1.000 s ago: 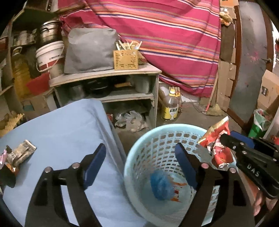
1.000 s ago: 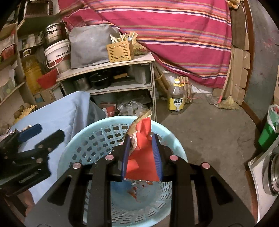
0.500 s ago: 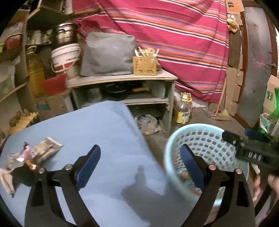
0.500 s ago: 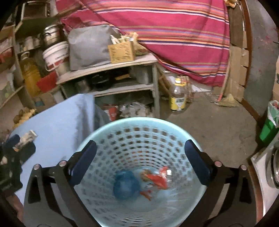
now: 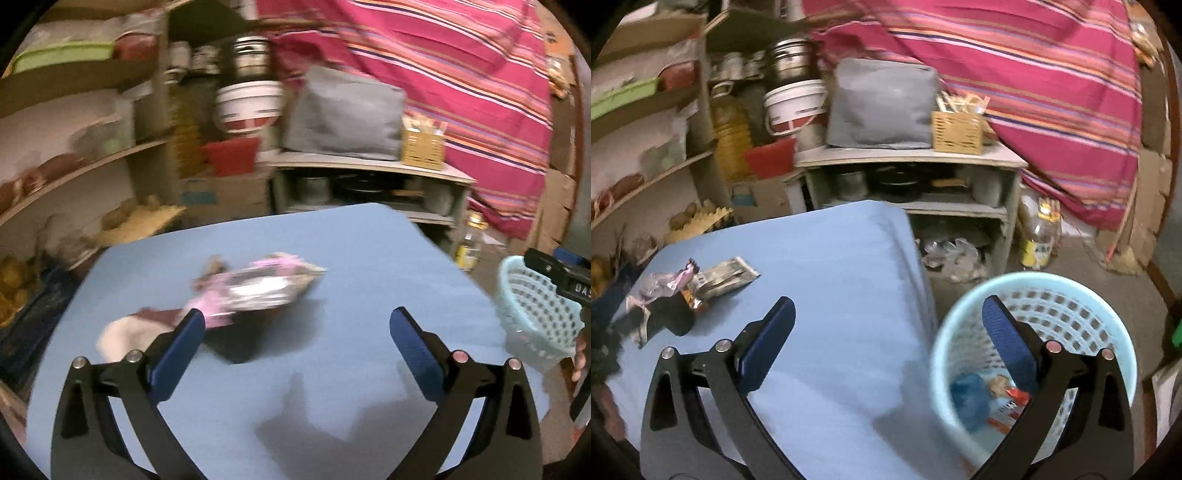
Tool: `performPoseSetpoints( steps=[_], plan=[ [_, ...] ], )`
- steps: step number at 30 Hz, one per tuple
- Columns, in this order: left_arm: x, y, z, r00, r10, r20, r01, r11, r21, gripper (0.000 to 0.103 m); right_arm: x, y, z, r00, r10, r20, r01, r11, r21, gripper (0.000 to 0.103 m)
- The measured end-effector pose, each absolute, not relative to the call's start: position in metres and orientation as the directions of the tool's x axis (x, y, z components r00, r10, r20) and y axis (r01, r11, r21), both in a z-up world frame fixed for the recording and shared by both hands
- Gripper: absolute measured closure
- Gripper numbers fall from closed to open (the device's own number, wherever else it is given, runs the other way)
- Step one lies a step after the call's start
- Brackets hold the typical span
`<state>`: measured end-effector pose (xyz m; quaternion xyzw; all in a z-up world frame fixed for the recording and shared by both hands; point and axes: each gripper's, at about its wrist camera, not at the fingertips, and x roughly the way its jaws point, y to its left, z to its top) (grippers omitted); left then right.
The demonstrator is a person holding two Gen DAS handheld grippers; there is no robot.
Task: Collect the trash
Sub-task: 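Move both grippers back over the table toward the white tissue, then grasp the white tissue with the left gripper while the right grasps the pink foil wrapper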
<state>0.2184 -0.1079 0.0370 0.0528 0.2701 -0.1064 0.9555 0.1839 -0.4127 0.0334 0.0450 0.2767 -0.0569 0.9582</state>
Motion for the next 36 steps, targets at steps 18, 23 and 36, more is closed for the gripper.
performPoseSetpoints(
  steps=[18, 23, 36],
  plan=[
    [0.272, 0.039, -0.018, 0.782, -0.009, -0.623, 0.043, 0.998, 0.040, 0.005, 0.253, -0.302, 0.019, 0.797, 0.007, -0.604, 0.050, 0.996, 0.078, 0.004],
    [0.279, 0.045, -0.024, 0.765, -0.044, -0.642, 0.057, 0.998, -0.002, 0.005, 0.267, -0.275, 0.022, 0.800, 0.036, -0.598, 0.021, 0.996, 0.089, 0.004],
    [0.282, 0.047, -0.029, 0.740, -0.132, -0.660, 0.142, 0.989, -0.039, 0.076, 0.290, -0.216, 0.037, 0.807, 0.082, -0.585, -0.026, 0.994, 0.104, 0.004]
  ],
)
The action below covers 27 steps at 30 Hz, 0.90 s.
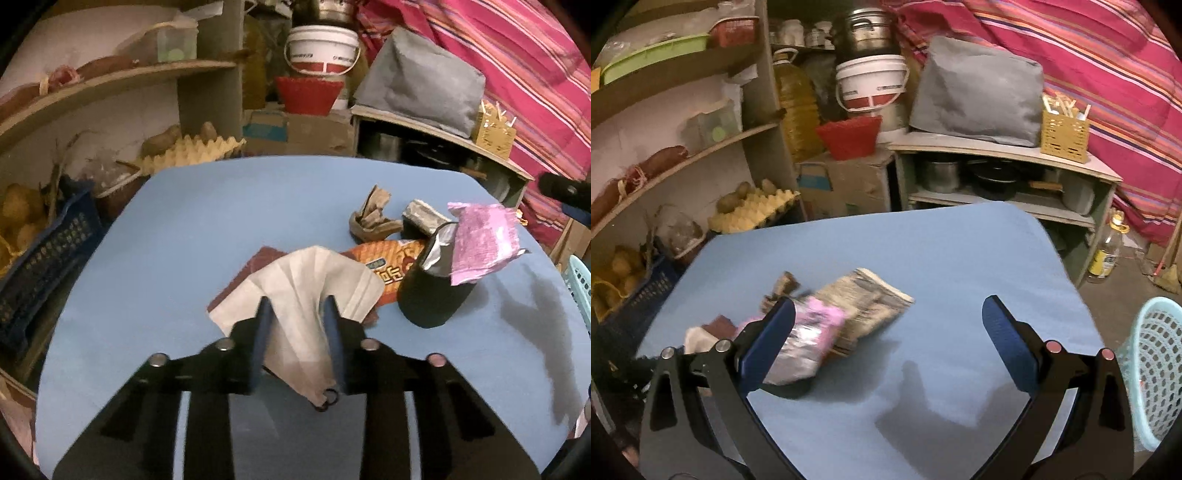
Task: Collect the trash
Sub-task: 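Grasp the white tissue with the left gripper while the right grasps the pink foil wrapper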
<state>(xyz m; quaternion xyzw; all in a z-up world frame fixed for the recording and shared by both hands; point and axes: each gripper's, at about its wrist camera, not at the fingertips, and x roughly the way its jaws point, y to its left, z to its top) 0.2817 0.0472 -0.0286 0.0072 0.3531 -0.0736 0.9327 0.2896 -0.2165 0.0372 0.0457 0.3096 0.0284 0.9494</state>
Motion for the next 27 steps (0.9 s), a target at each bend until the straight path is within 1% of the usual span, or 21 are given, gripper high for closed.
performPoseSetpoints(
  steps=[3, 7, 10, 13, 16, 18, 20, 21, 23, 24, 27],
  plan=[
    [0.278, 0.051, -0.019, 0.772, -0.114, -0.626, 0.141, 0.990, -0.006, 0.078, 0.301, -0.200, 0.033, 0.784, 0.071, -0.617, -0.004, 0.994, 0.110, 0.004],
    [0.281, 0.062, -0.011, 0.784, -0.115, -0.610, 0.120, 0.992, -0.033, 0.079, 0.320, -0.189, 0.026, 0.735, 0.069, -0.675, 0.041, 0.988, 0.147, 0.004],
    [0.280, 0.067, -0.005, 0.798, -0.103, -0.593, 0.110, 0.994, -0.025, 0.079, 0.332, -0.183, 0.019, 0.692, 0.063, -0.719, 0.072, 0.985, 0.156, 0.004],
    [0.278, 0.070, 0.000, 0.809, -0.102, -0.579, 0.105, 0.994, -0.030, 0.079, 0.337, -0.178, 0.009, 0.653, 0.092, -0.752, 0.084, 0.978, 0.193, 0.004],
    [0.279, 0.074, 0.001, 0.815, -0.089, -0.572, 0.092, 0.995, -0.024, 0.079, 0.337, -0.172, 0.003, 0.638, 0.103, -0.763, 0.085, 0.975, 0.203, 0.005],
    [0.280, 0.077, -0.001, 0.810, -0.094, -0.579, 0.086, 0.995, -0.041, 0.079, 0.337, -0.169, 0.001, 0.635, 0.109, -0.765, 0.076, 0.976, 0.203, 0.007],
    [0.281, 0.078, -0.001, 0.809, -0.095, -0.580, 0.082, 0.995, -0.048, 0.079, 0.337, -0.168, -0.001, 0.619, 0.140, -0.773, 0.054, 0.974, 0.219, 0.021],
    [0.281, 0.079, -0.001, 0.810, -0.095, -0.579, 0.080, 0.996, -0.051, 0.079, 0.337, -0.168, -0.002, 0.612, 0.151, -0.776, 0.045, 0.973, 0.225, 0.026],
    [0.281, 0.078, 0.000, 0.811, -0.095, -0.577, 0.078, 0.995, -0.054, 0.079, 0.337, -0.165, -0.004, 0.608, 0.158, -0.778, 0.025, 0.976, 0.218, 0.050],
    [0.281, 0.077, 0.000, 0.813, -0.094, -0.575, 0.077, 0.996, -0.055, 0.079, 0.336, -0.164, -0.004, 0.610, 0.163, -0.775, 0.008, 0.977, 0.211, 0.057],
    [0.282, 0.075, 0.001, 0.814, -0.095, -0.574, 0.075, 0.995, -0.059, 0.079, 0.332, -0.167, -0.004, 0.619, 0.177, -0.765, -0.021, 0.978, 0.208, 0.071]
  ],
)
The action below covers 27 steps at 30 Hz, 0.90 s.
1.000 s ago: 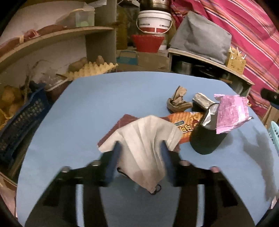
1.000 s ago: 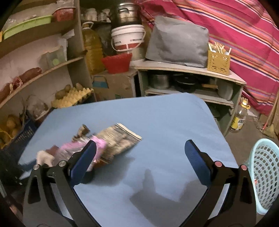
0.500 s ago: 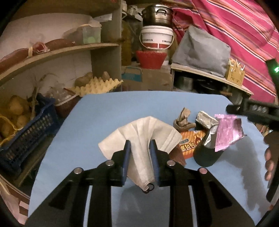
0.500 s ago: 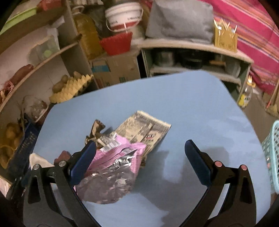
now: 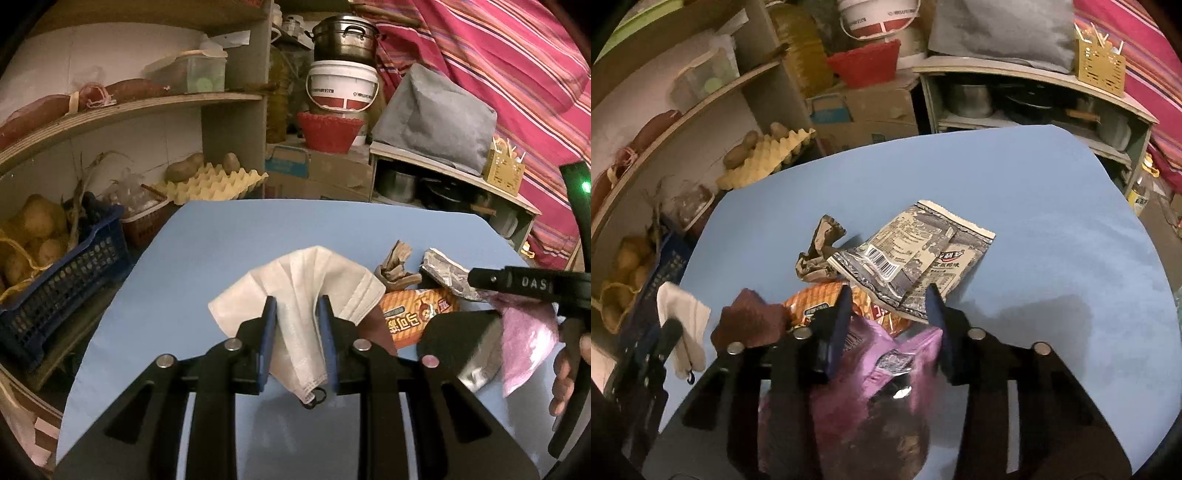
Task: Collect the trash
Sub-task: 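Grasp the white tissue with the left gripper while the right grasps the pink foil wrapper, then carry the white tissue and pink wrapper over the basket with both grippers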
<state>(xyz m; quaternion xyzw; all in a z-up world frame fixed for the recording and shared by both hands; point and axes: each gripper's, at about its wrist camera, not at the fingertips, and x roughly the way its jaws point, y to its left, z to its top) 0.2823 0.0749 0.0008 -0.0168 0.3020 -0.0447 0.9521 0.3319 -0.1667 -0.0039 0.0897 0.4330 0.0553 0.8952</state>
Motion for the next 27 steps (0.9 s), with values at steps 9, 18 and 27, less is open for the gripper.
performPoseSetpoints(
  steps=[9, 18, 27],
  plan=[
    [0.278, 0.058, 0.004, 0.825, -0.103, -0.556, 0.102, 0.994, -0.034, 0.079, 0.316, -0.214, 0.007, 0.675, 0.165, -0.720, -0.021, 0.979, 0.204, 0.086],
    [0.264, 0.034, 0.014, 0.841, -0.118, -0.529, 0.135, 0.991, -0.007, 0.079, 0.293, -0.287, 0.012, 0.708, 0.114, -0.697, 0.027, 0.982, 0.188, 0.087],
    [0.246, -0.013, 0.037, 0.849, -0.159, -0.504, 0.190, 0.982, 0.009, 0.079, 0.261, -0.367, 0.035, 0.755, 0.021, -0.656, 0.102, 0.983, 0.150, 0.087]
  ],
)
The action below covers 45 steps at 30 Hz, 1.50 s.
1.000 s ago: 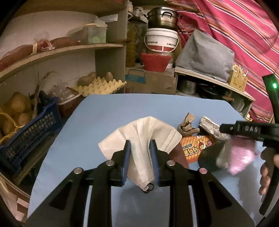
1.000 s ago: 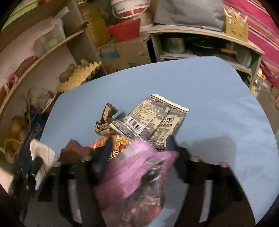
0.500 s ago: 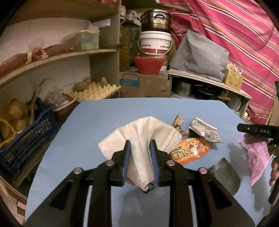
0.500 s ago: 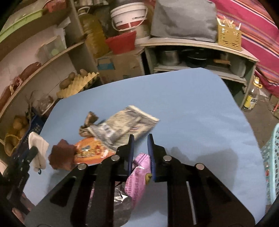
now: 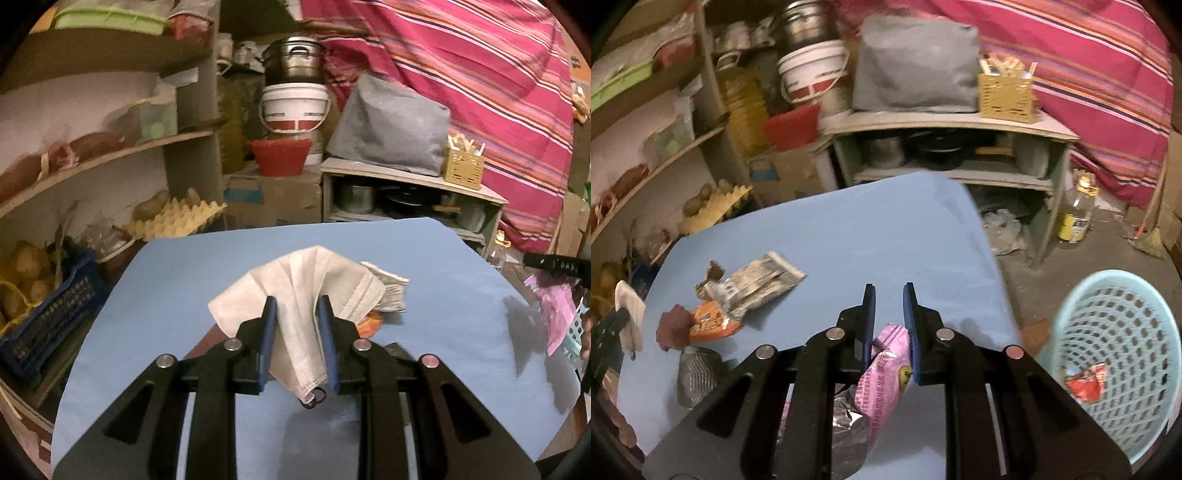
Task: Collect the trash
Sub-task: 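Carry the white tissue and pink wrapper over the basket with both grippers, then open both grippers to drop the tissue and pink wrapper into the basket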
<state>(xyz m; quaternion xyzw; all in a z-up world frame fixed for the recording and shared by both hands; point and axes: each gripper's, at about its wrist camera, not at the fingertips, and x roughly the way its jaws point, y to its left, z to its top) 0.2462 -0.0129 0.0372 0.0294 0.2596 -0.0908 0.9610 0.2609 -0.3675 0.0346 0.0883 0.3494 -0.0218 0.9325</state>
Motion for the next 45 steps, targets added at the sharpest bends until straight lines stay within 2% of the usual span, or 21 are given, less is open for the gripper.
performPoseSetpoints(
  steps=[6, 12, 32, 35, 45],
  plan=[
    [0.238, -0.052, 0.054, 0.846, -0.206, -0.491, 0.233, 0.972, -0.005, 0.079, 0.237, -0.429, 0.040, 0.770, -0.010, -0.638, 0.175, 0.965, 0.196, 0.087],
    [0.235, -0.106, 0.060, 0.829, -0.259, -0.495, 0.300, 0.954, 0.003, 0.079, 0.210, -0.477, 0.040, 0.769, -0.088, -0.633, 0.252, 0.952, 0.174, 0.087],
    [0.220, -0.325, 0.045, 0.669, -0.525, -0.527, 0.603, 0.797, -0.028, 0.079, 0.128, -0.628, 0.035, 0.754, -0.269, -0.599, 0.488, 0.839, 0.238, 0.087],
    [0.213, -0.358, 0.041, 0.636, -0.560, -0.531, 0.645, 0.763, -0.033, 0.079, 0.123, -0.634, 0.034, 0.735, -0.327, -0.594, 0.520, 0.835, 0.183, 0.087],
    [0.201, -0.427, 0.022, 0.553, -0.622, -0.554, 0.718, 0.693, -0.062, 0.079, 0.121, -0.647, 0.025, 0.735, -0.371, -0.567, 0.518, 0.847, 0.117, 0.087]
  ],
)
